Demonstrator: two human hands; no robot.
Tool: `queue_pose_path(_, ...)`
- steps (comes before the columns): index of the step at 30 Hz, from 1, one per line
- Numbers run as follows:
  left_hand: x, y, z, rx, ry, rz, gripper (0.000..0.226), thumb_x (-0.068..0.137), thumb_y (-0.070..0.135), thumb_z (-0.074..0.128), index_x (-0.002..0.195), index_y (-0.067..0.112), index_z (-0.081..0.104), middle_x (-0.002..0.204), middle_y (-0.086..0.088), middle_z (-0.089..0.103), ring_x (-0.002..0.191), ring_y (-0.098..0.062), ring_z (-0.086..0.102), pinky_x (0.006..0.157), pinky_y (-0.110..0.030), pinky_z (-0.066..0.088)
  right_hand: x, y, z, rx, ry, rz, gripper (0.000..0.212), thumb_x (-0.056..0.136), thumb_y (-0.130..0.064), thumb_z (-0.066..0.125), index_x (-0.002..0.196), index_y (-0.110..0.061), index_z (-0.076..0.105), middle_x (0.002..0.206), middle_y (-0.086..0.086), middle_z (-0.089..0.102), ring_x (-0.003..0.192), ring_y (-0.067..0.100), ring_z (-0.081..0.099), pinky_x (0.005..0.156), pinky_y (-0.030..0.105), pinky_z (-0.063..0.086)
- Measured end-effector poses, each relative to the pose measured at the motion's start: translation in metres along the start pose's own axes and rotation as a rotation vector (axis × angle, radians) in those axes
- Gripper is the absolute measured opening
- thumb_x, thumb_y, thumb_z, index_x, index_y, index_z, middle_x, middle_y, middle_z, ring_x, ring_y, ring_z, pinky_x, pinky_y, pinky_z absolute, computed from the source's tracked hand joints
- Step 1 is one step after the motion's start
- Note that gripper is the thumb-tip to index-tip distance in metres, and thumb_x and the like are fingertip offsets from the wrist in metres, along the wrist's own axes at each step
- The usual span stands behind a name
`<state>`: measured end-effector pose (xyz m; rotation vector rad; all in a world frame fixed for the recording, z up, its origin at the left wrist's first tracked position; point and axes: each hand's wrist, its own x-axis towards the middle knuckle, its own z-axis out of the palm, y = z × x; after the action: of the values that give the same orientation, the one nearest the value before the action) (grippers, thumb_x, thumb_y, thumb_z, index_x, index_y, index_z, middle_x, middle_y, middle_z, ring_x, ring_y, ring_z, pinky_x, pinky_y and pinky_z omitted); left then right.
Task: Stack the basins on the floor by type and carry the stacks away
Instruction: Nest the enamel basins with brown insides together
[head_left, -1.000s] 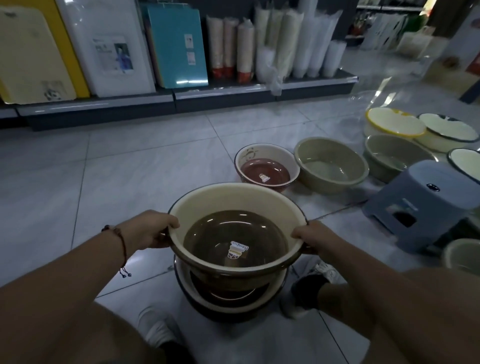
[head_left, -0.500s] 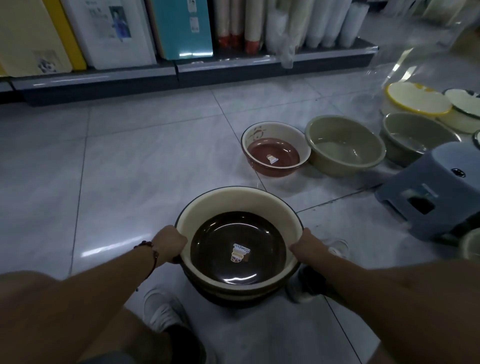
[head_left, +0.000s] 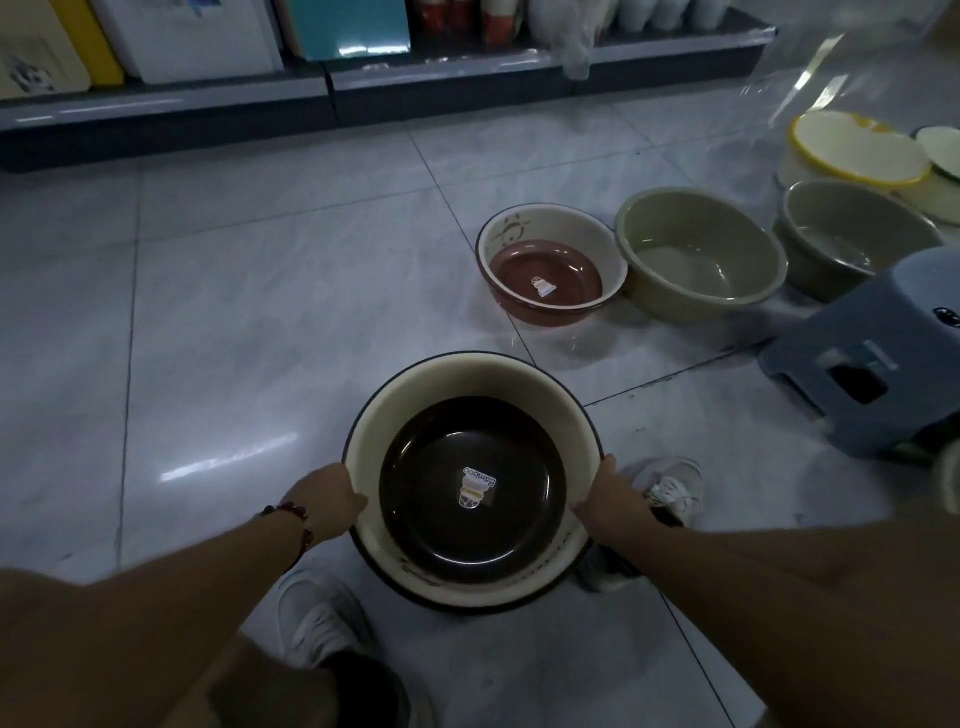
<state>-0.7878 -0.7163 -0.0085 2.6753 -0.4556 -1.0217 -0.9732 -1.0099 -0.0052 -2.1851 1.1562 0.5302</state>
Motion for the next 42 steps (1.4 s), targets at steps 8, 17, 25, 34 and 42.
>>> queue_pose_path(8, 0.005, 0.008, 0.000, 0.283, 0.005, 0.003, 0.030, 0.098, 0.039, 0.054, 0.108, 0.010, 0.057, 0.090, 0.000, 0.055, 0.080, -0.015, 0.055, 0.066, -0.025, 0.043, 0.013, -0.001, 0.003, -0.194, -0.035, 0.036, 0.075, 0.096, -0.028, 0.058, 0.149, -0.001, 0.012, 0.130, 0.017, 0.057, 0.113, 0.030, 0.061, 0.095, 0.043, 0.052)
queue_pose_path(17, 0.014, 0.073, -0.044, 0.613, 0.298, 0.289, 0.040, 0.093, 0.039, 0.048, 0.130, 0.022, 0.051, 0.116, 0.000, 0.060, 0.099, -0.022, 0.062, 0.078, -0.033, 0.045, 0.028, -0.026, -0.074, -0.546, 0.015, -0.299, 0.050, 0.088, -0.046, 0.060, 0.133, -0.025, 0.049, 0.129, 0.003, 0.060, 0.113, 0.024, 0.059, 0.095, 0.042, 0.048)
queue_pose_path(25, 0.071, 0.167, -0.079, 0.815, 0.400, 0.510, 0.076, 0.095, 0.047, 0.050, 0.157, 0.023, 0.013, 0.163, -0.017, 0.011, 0.147, -0.036, 0.023, 0.118, -0.052, 0.023, 0.092, -0.095, -0.127, -0.628, 0.134, -0.422, 0.074, 0.094, -0.056, 0.051, 0.154, -0.021, 0.024, 0.159, 0.006, 0.029, 0.142, 0.031, 0.033, 0.112, 0.045, 0.033)
queue_pose_path(34, 0.178, 0.196, -0.054, 0.695, -0.031, 0.600, 0.102, 0.081, 0.056, 0.071, 0.157, 0.032, 0.007, 0.165, -0.010, 0.009, 0.147, -0.032, 0.022, 0.114, -0.051, 0.033, 0.214, -0.132, -0.123, -0.546, 0.097, -0.348, 0.078, 0.092, -0.052, 0.055, 0.154, -0.018, 0.023, 0.159, 0.008, 0.028, 0.143, 0.033, 0.031, 0.112, 0.046, 0.033)
queue_pose_path(42, 0.230, 0.190, -0.055, 0.566, -0.127, 0.694, 0.062, 0.090, 0.049, 0.062, 0.145, 0.033, 0.039, 0.127, 0.002, 0.062, 0.109, -0.019, 0.060, 0.084, -0.028, 0.043, 0.301, -0.157, -0.096, -0.482, 0.021, -0.246, 0.082, 0.092, -0.048, 0.058, 0.156, -0.019, 0.017, 0.160, 0.009, 0.024, 0.143, 0.038, 0.029, 0.114, 0.047, 0.029)
